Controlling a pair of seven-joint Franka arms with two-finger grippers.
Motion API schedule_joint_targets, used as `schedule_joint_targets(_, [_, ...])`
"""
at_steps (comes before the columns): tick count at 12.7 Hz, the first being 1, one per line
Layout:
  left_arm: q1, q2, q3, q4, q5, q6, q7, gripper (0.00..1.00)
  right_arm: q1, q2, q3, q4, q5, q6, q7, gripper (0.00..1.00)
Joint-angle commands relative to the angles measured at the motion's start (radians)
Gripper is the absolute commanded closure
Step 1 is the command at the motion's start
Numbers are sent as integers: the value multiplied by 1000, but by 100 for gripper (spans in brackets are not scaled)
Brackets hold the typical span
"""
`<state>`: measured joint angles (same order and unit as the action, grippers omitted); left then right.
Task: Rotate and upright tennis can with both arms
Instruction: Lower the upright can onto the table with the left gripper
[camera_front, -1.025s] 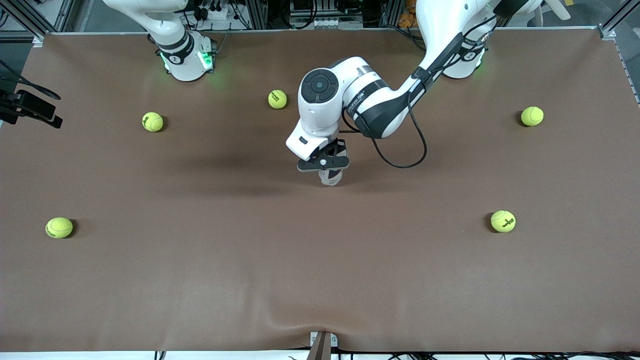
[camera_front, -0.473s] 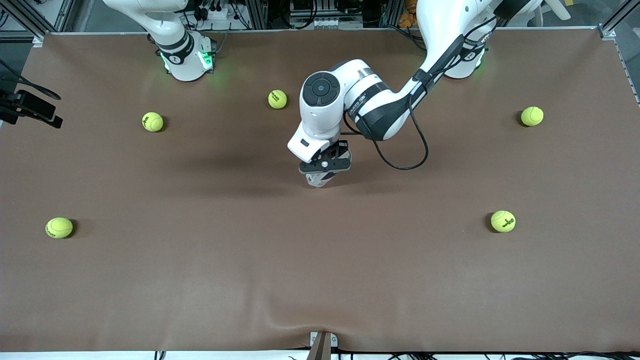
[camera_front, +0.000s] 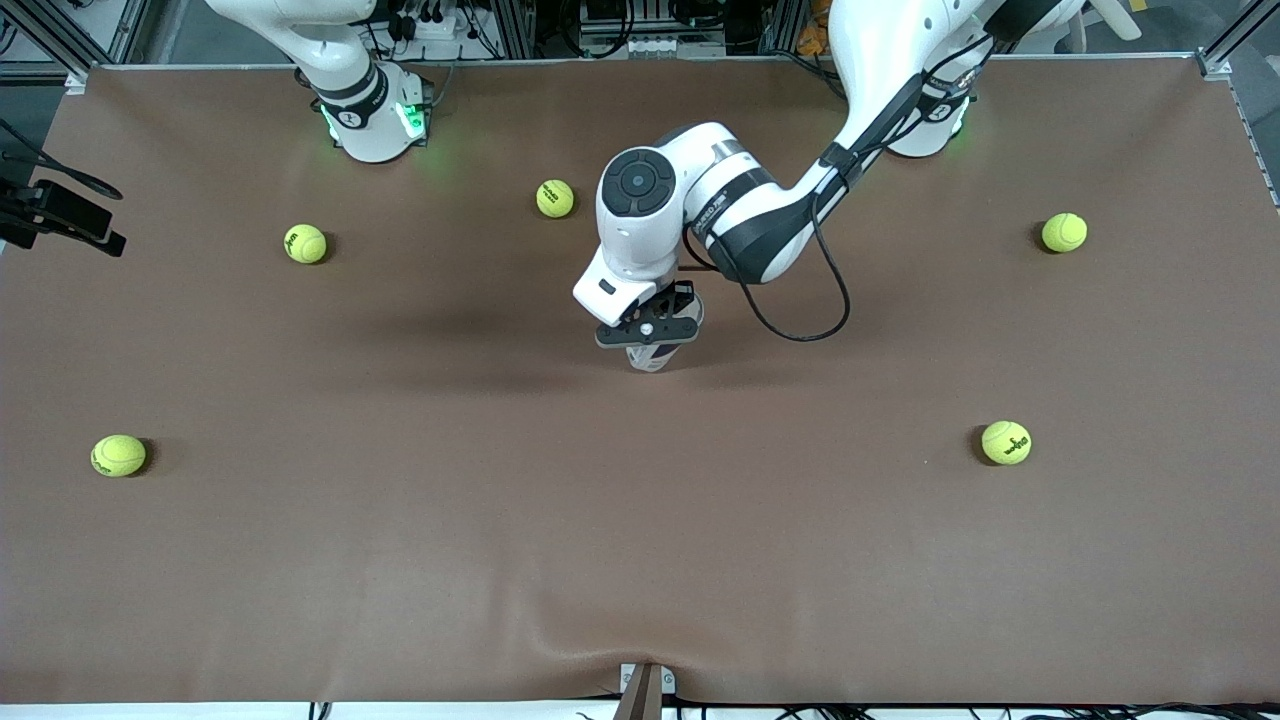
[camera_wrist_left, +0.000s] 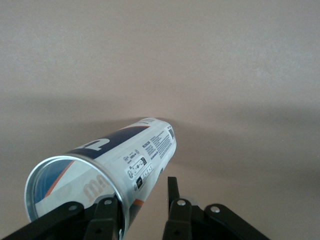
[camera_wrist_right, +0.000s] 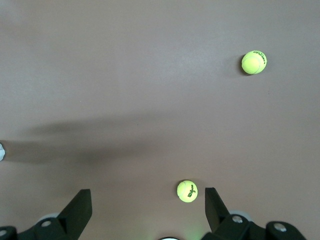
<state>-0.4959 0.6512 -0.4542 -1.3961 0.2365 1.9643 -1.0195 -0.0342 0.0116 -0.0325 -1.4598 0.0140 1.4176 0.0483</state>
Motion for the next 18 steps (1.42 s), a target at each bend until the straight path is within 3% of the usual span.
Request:
schedule_joint_targets(1, [-7,5,-1,12,32,-10,21,65,-4,11,5,19,3,-3,7,0])
schedule_joint_targets(6, [-27,-1,-1,14,75,-19,30,63,-4,11,6,19,3,-3,7,0])
schedule_joint_targets(7, [-27,-4,-3,14,75,-19,32,45,-4,11,6,19,3,-3,7,0])
schedule_joint_targets(8, [-29,-5,-4,14,75,-18,39,19,-4,11,6,19,3,-3,7,0])
schedule_joint_targets(9, [-33,-10,-7,15,75,-16,61,0,-4,11,5,19,3,-3,7,0])
schedule_joint_targets(15, [-44,-60,-15,68,64,-24,73,0,-4,11,6,19,3,-3,7,0])
schedule_joint_targets(18, [-7,-158,-6,68,61,-161,81,0,-4,11,6,19,3,-3,7,0])
